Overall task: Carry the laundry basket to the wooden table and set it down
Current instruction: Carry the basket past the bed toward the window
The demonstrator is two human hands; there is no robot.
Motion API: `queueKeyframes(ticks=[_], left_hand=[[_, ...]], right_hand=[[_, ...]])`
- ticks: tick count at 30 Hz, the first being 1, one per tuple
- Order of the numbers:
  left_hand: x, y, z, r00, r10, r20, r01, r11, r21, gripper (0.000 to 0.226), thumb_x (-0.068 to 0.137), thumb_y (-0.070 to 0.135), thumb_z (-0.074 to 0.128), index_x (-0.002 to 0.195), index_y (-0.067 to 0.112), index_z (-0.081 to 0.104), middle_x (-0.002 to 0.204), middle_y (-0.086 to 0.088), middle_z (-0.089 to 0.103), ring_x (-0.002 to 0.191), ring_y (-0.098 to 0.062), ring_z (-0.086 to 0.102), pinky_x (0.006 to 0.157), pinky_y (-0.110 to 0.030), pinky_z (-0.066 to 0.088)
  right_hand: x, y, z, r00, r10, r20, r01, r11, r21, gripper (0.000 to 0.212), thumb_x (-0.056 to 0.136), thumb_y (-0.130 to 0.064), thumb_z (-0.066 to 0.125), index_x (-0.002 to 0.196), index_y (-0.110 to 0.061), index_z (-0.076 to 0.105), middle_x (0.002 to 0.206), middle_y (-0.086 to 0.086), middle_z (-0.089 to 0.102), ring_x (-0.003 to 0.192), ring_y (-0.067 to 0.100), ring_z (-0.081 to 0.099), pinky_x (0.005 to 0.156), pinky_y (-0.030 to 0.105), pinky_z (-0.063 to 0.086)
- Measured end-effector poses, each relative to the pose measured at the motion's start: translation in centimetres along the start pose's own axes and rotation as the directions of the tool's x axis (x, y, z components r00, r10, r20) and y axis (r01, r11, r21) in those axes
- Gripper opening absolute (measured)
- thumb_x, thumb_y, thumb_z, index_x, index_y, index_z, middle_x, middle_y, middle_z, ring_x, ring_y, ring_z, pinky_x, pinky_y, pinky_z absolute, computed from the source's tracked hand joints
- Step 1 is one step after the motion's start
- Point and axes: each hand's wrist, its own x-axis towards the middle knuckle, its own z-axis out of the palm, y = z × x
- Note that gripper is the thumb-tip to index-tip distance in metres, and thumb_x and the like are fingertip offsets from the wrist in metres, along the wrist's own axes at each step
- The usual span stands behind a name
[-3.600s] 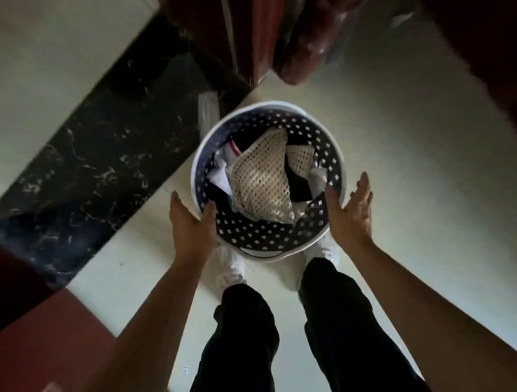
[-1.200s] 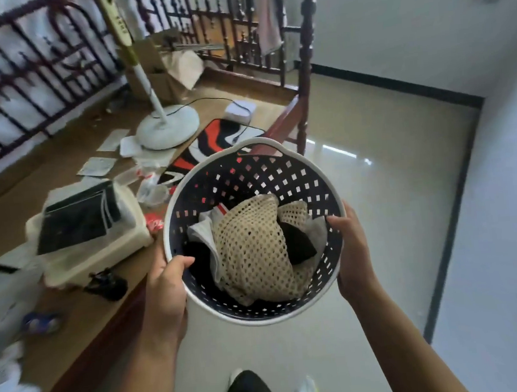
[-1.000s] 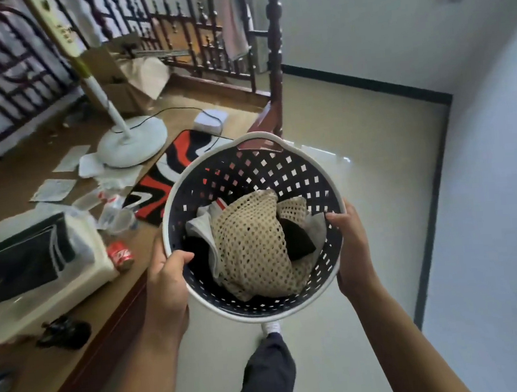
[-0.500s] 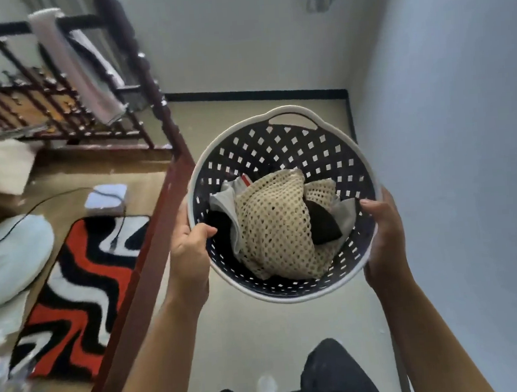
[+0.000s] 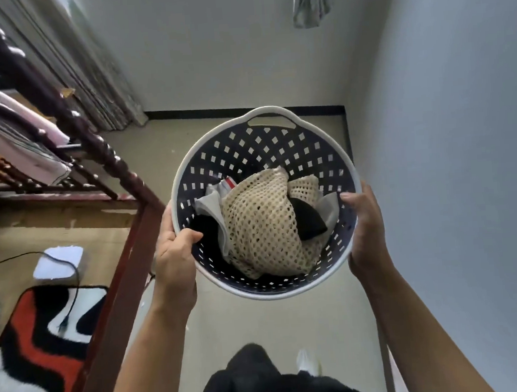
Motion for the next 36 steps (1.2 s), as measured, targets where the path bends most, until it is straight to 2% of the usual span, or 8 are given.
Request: queueKeyframes(ticks=[6,10,15,19,24,27,30,36], left_hand=[[10.7,1.2,2.8,0.993,-0.017,-0.115,0.007,0.996,-0.084,0.066,0.094,-0.01,0.035,0.147,0.024,0.054,0.131,-0.016,0.071,0.119,-0.037,0.07,0.091,-0.054,0.061],[20.4,2.3,5.0,0.992,-0.018,-0.127,0.003,0.993,-0.116,0.064,0.091,-0.012,0.036,0.145,0.017,0.055,0.131,-0.022,0.069,0.121,-0.041,0.068,0.093,-0.052,0.06],[32.0,6.3,8.8,0.997,0.007,-0.073,-0.014,0.995,-0.101,0.065,0.091,-0.013,0.034,0.146,0.017,0.054,0.127,-0.017,0.072,0.114,-0.032,0.071,0.09,-0.047,0.062],[41.0,9.2,12.6,0.999,0.043,-0.029,-0.044,0.997,-0.057,0.065,0.09,-0.015,0.033,0.141,0.018,0.056,0.121,-0.013,0.073,0.106,-0.023,0.074,0.081,-0.032,0.062],[51.5,10.7,17.0,0.998,0.052,-0.025,-0.053,0.998,-0.045,0.067,0.089,-0.015,0.033,0.146,0.014,0.053,0.131,-0.02,0.07,0.118,-0.033,0.069,0.096,-0.044,0.059],[58.3,10.9,19.4,0.996,0.056,-0.076,-0.059,0.997,-0.045,0.066,0.089,-0.015,0.033,0.145,0.015,0.054,0.131,-0.02,0.07,0.12,-0.035,0.069,0.096,-0.046,0.059],[63.9,12.4,21.3,0.987,0.055,-0.153,-0.064,0.996,-0.055,0.065,0.09,-0.016,0.033,0.144,0.012,0.055,0.123,-0.014,0.074,0.11,-0.025,0.074,0.086,-0.035,0.062],[72.8,15.5,21.6,0.914,0.09,-0.395,-0.146,0.983,-0.113,0.059,0.09,-0.017,0.034,0.143,0.002,0.053,0.116,-0.008,0.074,0.104,-0.019,0.073,0.079,-0.025,0.06]], right_hand=[[13.0,-1.2,5.7,0.993,-0.002,0.119,0.007,0.999,-0.04,0.059,0.081,-0.024,0.054,0.14,-0.021,0.061,0.114,-0.004,0.079,0.105,0.012,0.078,0.099,0.045,0.062],[22.3,-1.6,9.6,0.991,-0.015,0.13,0.023,0.998,-0.06,0.048,0.08,-0.023,0.054,0.126,-0.028,0.066,0.1,-0.01,0.081,0.094,0.007,0.079,0.09,0.037,0.064],[33.1,-4.4,13.5,0.996,-0.036,0.084,0.038,0.999,-0.024,0.046,0.079,-0.023,0.057,0.123,-0.027,0.069,0.114,0.005,0.076,0.108,0.023,0.072,0.097,0.048,0.058],[41.1,-6.5,15.6,0.998,-0.06,0.015,0.06,0.998,0.006,0.06,0.07,-0.035,0.064,0.128,-0.022,0.069,0.118,0.009,0.077,0.11,0.026,0.073,0.101,0.057,0.058],[52.5,-7.2,18.1,0.997,-0.073,0.018,0.073,0.997,0.017,0.069,0.072,-0.035,0.063,0.138,-0.014,0.065,0.119,0.01,0.077,0.116,0.035,0.074,0.114,0.068,0.05],[60.6,-6.9,20.3,0.998,-0.045,0.048,0.044,0.999,0.021,0.074,0.072,-0.035,0.063,0.142,-0.012,0.064,0.128,0.017,0.078,0.128,0.043,0.072,0.119,0.068,0.049],[68.1,-7.5,23.3,0.993,-0.004,0.122,0.004,1.0,0.002,0.063,0.075,-0.031,0.062,0.136,-0.016,0.065,0.138,0.027,0.072,0.134,0.046,0.067,0.12,0.068,0.047],[80.8,-9.0,32.7,0.932,0.039,0.36,0.002,0.994,-0.113,0.049,0.083,-0.023,0.054,0.131,-0.021,0.066,0.134,0.015,0.074,0.134,0.04,0.068,0.119,0.067,0.048]])
